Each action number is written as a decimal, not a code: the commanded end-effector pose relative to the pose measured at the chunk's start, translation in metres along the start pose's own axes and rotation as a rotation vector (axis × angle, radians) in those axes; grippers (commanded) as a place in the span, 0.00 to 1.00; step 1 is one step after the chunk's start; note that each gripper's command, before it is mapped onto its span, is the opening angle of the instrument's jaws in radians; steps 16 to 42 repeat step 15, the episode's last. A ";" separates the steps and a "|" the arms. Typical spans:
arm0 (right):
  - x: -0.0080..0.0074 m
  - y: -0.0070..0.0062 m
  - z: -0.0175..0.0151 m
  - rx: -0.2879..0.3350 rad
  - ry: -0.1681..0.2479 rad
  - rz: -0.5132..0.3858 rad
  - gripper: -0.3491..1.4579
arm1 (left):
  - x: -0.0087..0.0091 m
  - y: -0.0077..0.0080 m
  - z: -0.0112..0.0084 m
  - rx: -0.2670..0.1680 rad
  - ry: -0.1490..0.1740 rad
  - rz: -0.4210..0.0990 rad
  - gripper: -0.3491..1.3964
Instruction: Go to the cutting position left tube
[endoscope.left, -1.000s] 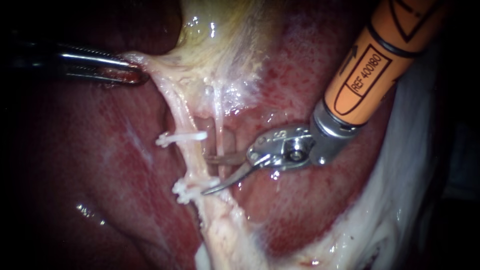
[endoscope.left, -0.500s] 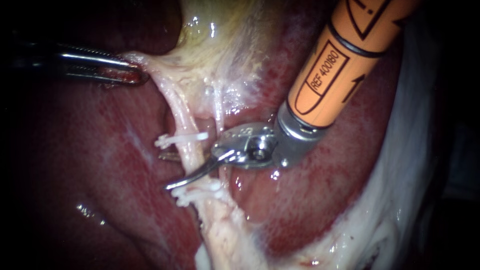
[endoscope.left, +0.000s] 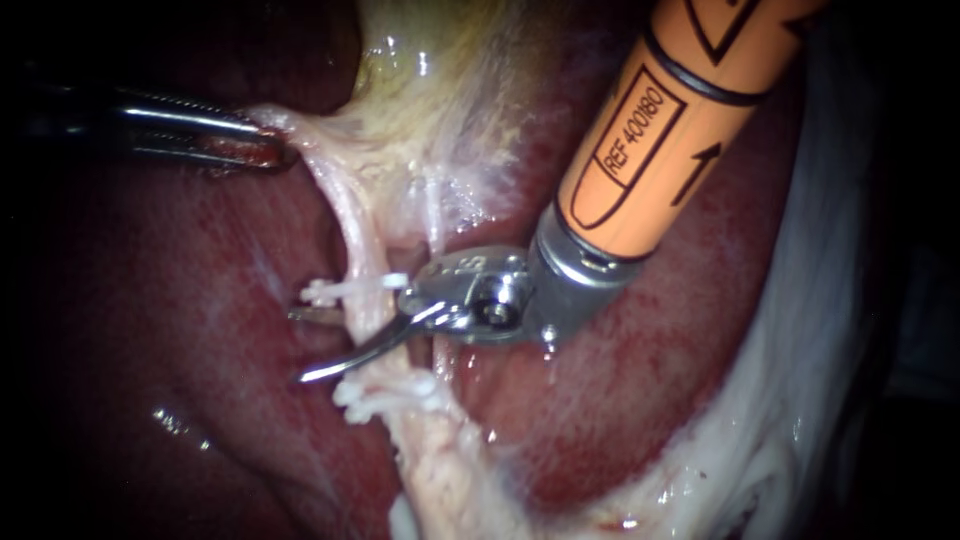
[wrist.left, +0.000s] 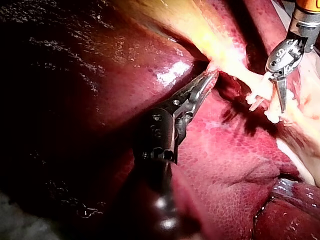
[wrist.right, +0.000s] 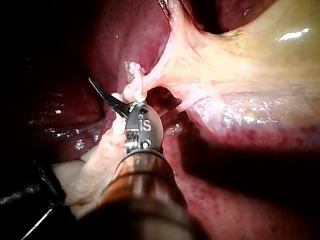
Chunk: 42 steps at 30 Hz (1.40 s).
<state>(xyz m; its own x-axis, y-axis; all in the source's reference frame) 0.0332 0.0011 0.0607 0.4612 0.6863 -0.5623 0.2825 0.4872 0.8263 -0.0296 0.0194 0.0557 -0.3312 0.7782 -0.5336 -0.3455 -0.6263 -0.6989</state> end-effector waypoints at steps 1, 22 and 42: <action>0.0002 -0.0003 0.0000 0.006 0.000 0.001 0.99 | 0.0000 0.0000 0.0000 0.000 0.000 0.000 0.00; 0.0002 -0.0003 -0.0005 0.020 0.005 0.041 0.96 | 0.0000 0.0000 0.0001 0.000 0.000 0.000 0.00; 0.0002 -0.0003 -0.0005 0.020 0.005 0.041 0.96 | 0.0000 0.0000 0.0001 0.000 0.000 0.000 0.00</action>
